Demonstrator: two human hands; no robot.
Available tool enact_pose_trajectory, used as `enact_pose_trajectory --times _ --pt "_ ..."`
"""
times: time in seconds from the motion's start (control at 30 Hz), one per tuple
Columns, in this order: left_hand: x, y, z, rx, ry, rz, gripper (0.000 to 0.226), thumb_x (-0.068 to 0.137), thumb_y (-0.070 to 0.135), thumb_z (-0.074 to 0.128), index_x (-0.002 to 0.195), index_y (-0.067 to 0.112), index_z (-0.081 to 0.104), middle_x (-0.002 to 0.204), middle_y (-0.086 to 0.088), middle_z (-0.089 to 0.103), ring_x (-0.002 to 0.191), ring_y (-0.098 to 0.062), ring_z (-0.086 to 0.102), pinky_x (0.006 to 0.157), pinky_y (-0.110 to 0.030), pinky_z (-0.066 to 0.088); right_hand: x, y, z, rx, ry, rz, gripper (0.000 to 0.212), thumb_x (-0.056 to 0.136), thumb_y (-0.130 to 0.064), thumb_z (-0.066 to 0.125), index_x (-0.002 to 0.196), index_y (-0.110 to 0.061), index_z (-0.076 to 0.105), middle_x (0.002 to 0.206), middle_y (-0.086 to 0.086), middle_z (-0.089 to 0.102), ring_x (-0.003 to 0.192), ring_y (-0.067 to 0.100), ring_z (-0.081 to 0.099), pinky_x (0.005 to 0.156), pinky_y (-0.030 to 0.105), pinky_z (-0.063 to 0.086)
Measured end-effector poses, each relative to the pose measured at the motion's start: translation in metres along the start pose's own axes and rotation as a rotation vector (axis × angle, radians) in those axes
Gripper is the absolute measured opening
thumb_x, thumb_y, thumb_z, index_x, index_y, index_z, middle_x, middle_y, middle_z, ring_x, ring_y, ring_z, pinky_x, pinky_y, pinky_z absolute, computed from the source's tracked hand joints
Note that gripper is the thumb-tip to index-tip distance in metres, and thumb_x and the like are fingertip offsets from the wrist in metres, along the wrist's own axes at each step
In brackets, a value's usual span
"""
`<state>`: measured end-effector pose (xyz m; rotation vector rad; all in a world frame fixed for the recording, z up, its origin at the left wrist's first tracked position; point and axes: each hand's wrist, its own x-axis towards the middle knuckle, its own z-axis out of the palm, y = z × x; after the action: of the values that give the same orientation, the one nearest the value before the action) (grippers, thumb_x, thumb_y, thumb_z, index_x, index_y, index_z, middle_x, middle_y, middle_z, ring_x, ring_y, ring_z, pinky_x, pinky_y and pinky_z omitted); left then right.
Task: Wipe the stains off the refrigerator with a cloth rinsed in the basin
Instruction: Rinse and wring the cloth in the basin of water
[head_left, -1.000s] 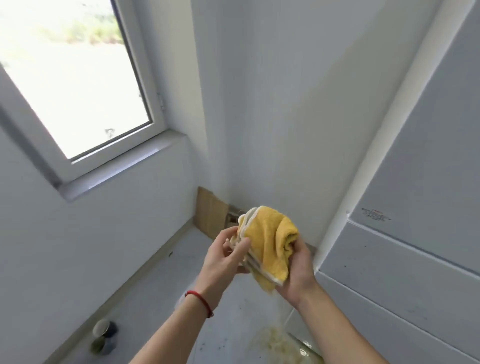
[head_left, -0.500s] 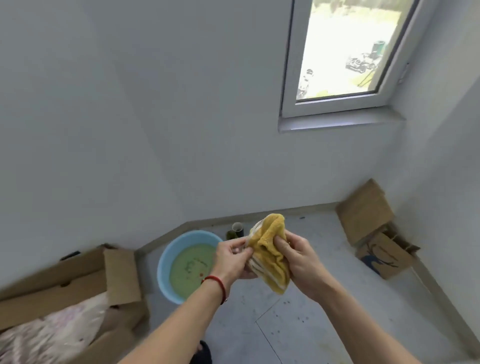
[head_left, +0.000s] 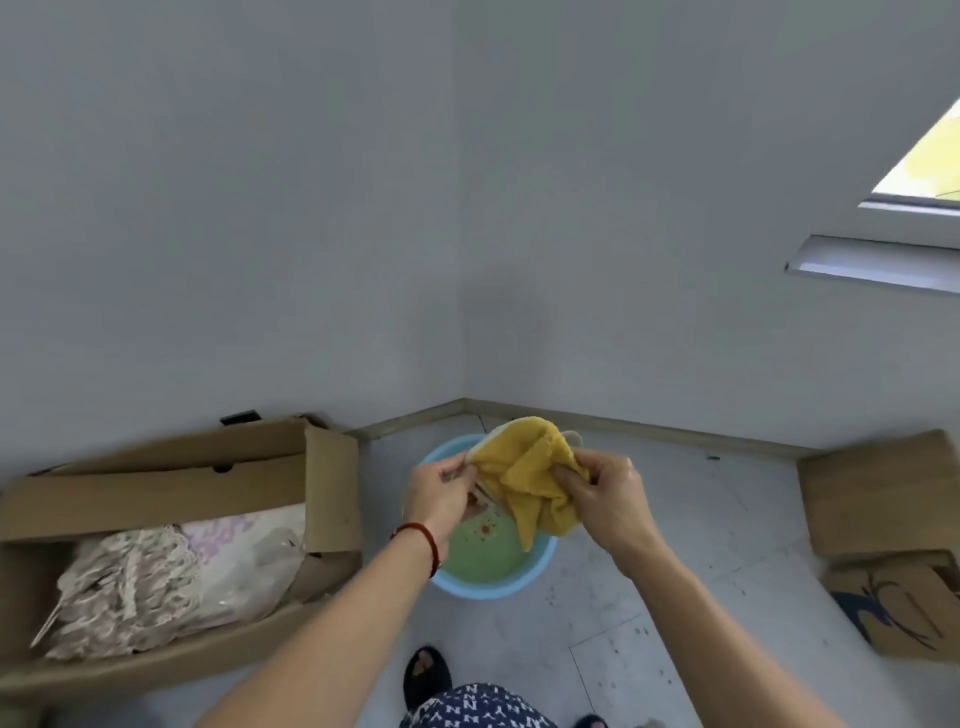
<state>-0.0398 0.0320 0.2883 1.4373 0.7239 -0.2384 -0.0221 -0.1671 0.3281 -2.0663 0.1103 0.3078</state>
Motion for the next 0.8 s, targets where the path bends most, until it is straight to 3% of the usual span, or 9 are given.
enact_pose_trajectory --times 0.13,0.23,0.33,0.47,0.53,0.6,0.67,0.73,0.8 --pt "0.036 0.001 -0.003 -0.074 0.080 -0.063 0.016 0.103 0.007 0.055 0.108 0.009 0.070 0.096 -0.017 0.073 0.083 -0.032 0.073 0.069 -0.039 0.063 0.040 -0.009 0.009 -0.067 -0.027 -0.041 0.035 0.095 -0.004 0.064 0.070 -0.027 0.072 0.057 -0.014 0.061 0.057 0.002 0.055 0.055 0.016 0.044" --pt "0.047 0.004 0.000 -0.038 0.167 -0.091 0.018 0.104 0.008 0.047 0.092 0.009 0.060 0.091 -0.015 0.064 0.083 -0.029 0.066 0.080 -0.046 0.063 0.072 -0.001 0.006 -0.193 -0.074 -0.115 0.035 0.090 0.003 0.059 0.098 -0.022 0.081 0.076 -0.012 0.071 0.077 0.008 0.066 0.068 0.021 0.053" --pt "0.044 0.014 0.005 0.015 0.256 -0.107 0.023 0.104 0.015 0.044 0.083 0.014 0.055 0.080 -0.008 0.056 0.072 -0.021 0.057 0.069 -0.037 0.054 0.097 0.013 0.003 -0.238 -0.146 -0.157 0.040 0.086 0.006 0.060 0.108 -0.020 0.081 0.077 -0.018 0.066 0.082 0.021 0.068 0.078 0.033 0.057" --pt "0.061 0.015 0.015 -0.039 0.226 -0.050 0.030 0.102 0.009 0.042 0.075 0.015 0.051 0.067 -0.002 0.049 0.064 -0.016 0.048 0.058 -0.031 0.041 0.131 0.058 0.006 -0.015 -0.249 -0.193 0.039 0.088 -0.016 0.061 0.124 -0.026 0.070 0.130 -0.009 0.064 0.121 0.010 0.060 0.098 0.026 0.049" --pt "0.080 0.009 0.019 -0.036 0.210 -0.068 0.028 0.101 0.005 0.041 0.077 0.013 0.051 0.063 0.002 0.046 0.060 -0.011 0.044 0.055 -0.025 0.037 0.158 0.094 0.028 0.197 -0.264 0.121 0.043 0.089 -0.043 0.058 0.130 -0.031 0.057 0.143 -0.005 0.051 0.135 0.016 0.048 0.103 0.035 0.042" --pt "0.113 -0.015 0.026 -0.056 0.180 -0.119 0.027 0.101 0.001 0.041 0.078 0.012 0.052 0.063 0.001 0.048 0.060 -0.010 0.045 0.054 -0.024 0.037 0.194 0.135 0.069 0.497 -0.290 0.644 0.053 0.086 -0.067 0.061 0.122 -0.028 0.057 0.133 0.006 0.055 0.132 0.036 0.051 0.102 0.049 0.046" --pt "0.149 -0.054 0.035 -0.083 0.168 -0.198 0.025 0.100 0.002 0.044 0.081 0.012 0.057 0.071 -0.006 0.054 0.068 -0.015 0.051 0.062 -0.028 0.040 0.219 0.180 0.118 0.830 -0.370 0.982 0.041 0.098 -0.053 0.060 0.108 -0.014 0.061 0.117 0.021 0.061 0.116 0.044 0.059 0.106 0.057 0.048" --pt "0.189 -0.106 0.040 -0.108 0.202 -0.273 0.028 0.101 0.008 0.048 0.080 0.014 0.064 0.077 -0.004 0.066 0.073 -0.016 0.061 0.070 -0.028 0.047 0.232 0.227 0.172 0.990 -0.333 1.033 0.028 0.104 -0.030 0.057 0.108 -0.003 0.064 0.115 0.026 0.065 0.109 0.038 0.061 0.104 0.049 0.050" --pt "0.213 -0.145 0.038 -0.148 0.272 -0.335 0.026 0.102 0.014 0.051 0.085 0.017 0.070 0.087 -0.005 0.074 0.081 -0.018 0.069 0.081 -0.033 0.055 0.237 0.255 0.200 0.949 -0.298 0.995 0.022 0.102 -0.017 0.059 0.106 0.002 0.069 0.105 0.022 0.069 0.092 0.028 0.066 0.082 0.037 0.059"
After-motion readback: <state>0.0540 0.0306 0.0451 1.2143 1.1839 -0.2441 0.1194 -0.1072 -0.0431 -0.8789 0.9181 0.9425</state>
